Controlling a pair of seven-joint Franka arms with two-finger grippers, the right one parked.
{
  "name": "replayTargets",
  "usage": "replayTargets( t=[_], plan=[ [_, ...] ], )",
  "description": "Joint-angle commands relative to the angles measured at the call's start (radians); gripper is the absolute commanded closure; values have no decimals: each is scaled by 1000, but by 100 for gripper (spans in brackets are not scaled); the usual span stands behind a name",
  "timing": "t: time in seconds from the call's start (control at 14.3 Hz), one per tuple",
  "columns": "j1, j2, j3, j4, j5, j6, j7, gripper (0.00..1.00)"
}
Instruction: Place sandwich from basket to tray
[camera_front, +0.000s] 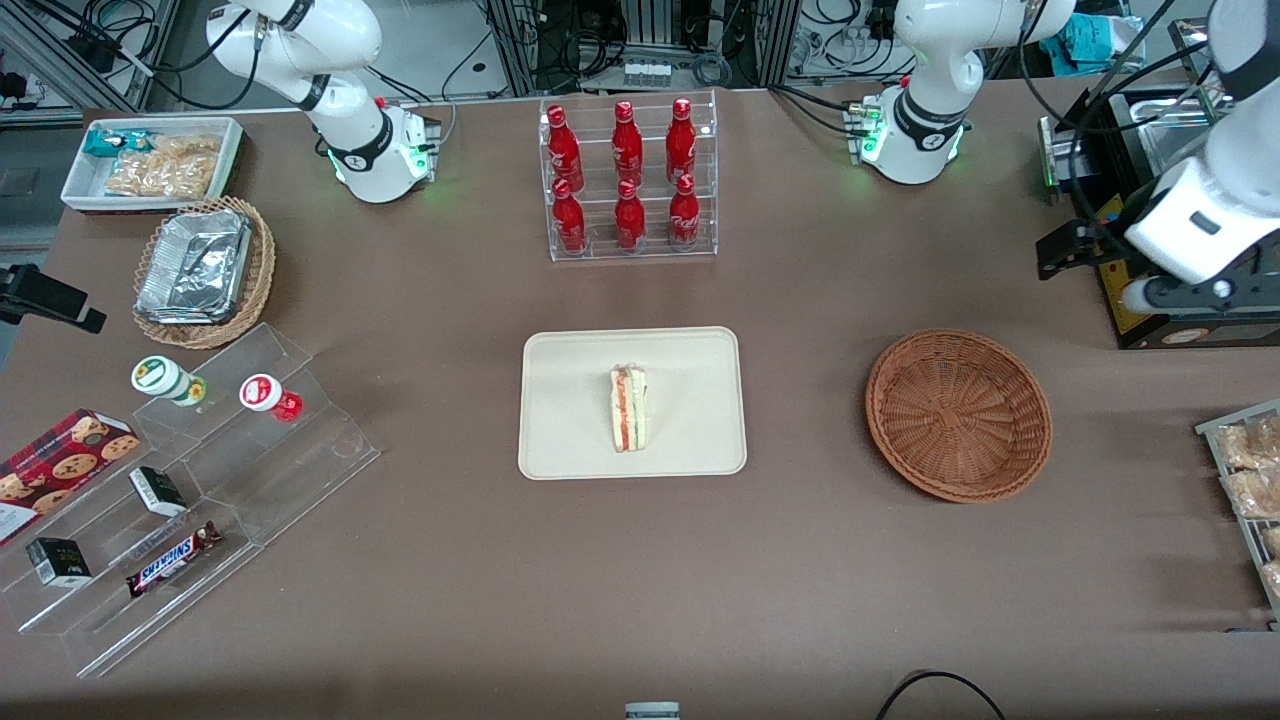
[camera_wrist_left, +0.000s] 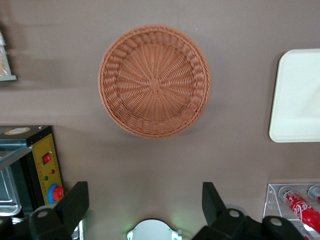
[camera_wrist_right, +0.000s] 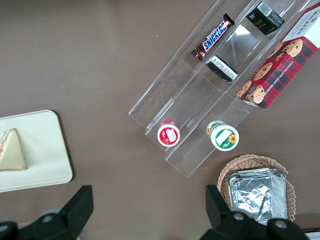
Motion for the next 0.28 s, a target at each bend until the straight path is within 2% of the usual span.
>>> replayTargets(
  t=[0.0, 0.21],
  plan=[
    [6, 0, 33, 41, -2, -7, 12, 0],
    [4, 0, 39, 43, -6, -7, 11, 0]
  ],
)
